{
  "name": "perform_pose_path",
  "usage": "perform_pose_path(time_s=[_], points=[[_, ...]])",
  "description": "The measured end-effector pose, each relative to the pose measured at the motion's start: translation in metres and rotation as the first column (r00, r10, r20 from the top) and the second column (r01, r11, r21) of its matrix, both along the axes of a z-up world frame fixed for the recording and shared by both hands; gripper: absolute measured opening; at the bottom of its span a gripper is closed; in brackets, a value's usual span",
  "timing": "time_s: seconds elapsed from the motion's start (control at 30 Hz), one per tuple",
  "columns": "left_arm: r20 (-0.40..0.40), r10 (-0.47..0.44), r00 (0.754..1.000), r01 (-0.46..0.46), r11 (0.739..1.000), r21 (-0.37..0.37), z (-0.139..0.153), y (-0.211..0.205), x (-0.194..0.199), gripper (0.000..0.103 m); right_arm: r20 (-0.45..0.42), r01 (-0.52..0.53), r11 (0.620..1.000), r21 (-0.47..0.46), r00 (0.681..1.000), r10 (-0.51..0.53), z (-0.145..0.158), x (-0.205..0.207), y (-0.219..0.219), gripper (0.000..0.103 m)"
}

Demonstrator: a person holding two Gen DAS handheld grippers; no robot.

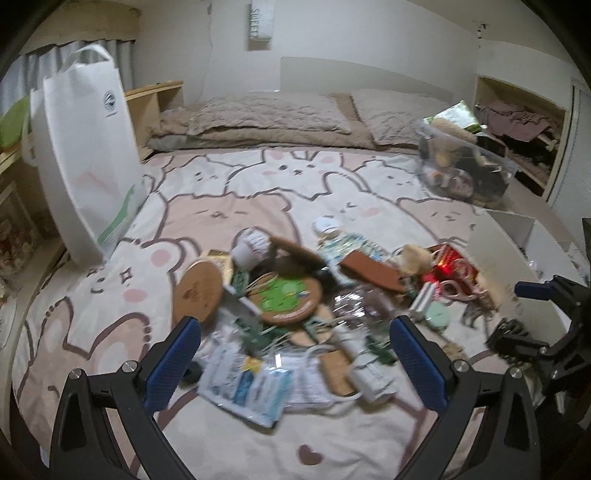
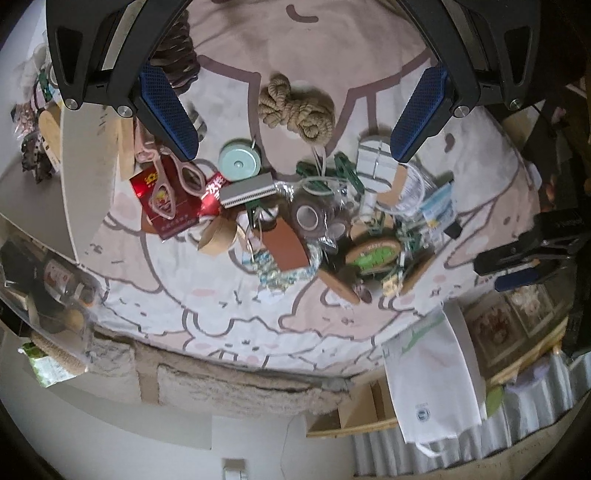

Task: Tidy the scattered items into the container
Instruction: 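Lower both tools toward the pile, left over the white sachet, right over the rope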

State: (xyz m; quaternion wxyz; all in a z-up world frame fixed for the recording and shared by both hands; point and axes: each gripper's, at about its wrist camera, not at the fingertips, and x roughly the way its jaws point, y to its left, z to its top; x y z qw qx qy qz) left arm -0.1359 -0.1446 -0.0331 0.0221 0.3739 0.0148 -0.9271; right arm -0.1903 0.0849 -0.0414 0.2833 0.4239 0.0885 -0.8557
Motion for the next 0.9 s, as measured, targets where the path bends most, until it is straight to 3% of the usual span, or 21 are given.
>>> perform_pose_path(time_s=[0.23,0.4,0.53,0.73,0.9], points=[[0.061,0.044,0.997,-0.043,0.999,-0.022,-0.034,-0.022,-0.004,0.103,0.056,-0.016,0.999,0.052,0.998,0.013,-0.024,-0.006,-0.01,0.103],[0.064,0.069,0.996,-0.063,0.994,-0.086,-0.055,-0.026,-0.008,0.103,0.128,-0.002,0.999,0.05,0.992,-0.005,-0.042,-0.014,-0.013,0.103],[0.114,0.079,0.99,-0.076,0.997,-0.032,-0.07,-0.038,-0.019,0.103,0.193,0.035,0.999,0.04,0.98,-0.042,-0.056,-0.021,-0.012,0.103],[0.17,0.088,0.981,-0.108,0.988,0.109,-0.087,-0.056,-0.037,0.103,0.271,0.055,0.998,0.019,0.961,-0.058,-0.076,-0.025,-0.011,0.103],[0.202,0.115,0.973,-0.136,0.986,0.094,-0.103,-0.06,-0.046,0.103,0.337,0.056,0.998,0.006,0.94,-0.055,-0.09,-0.024,-0.01,0.103]])
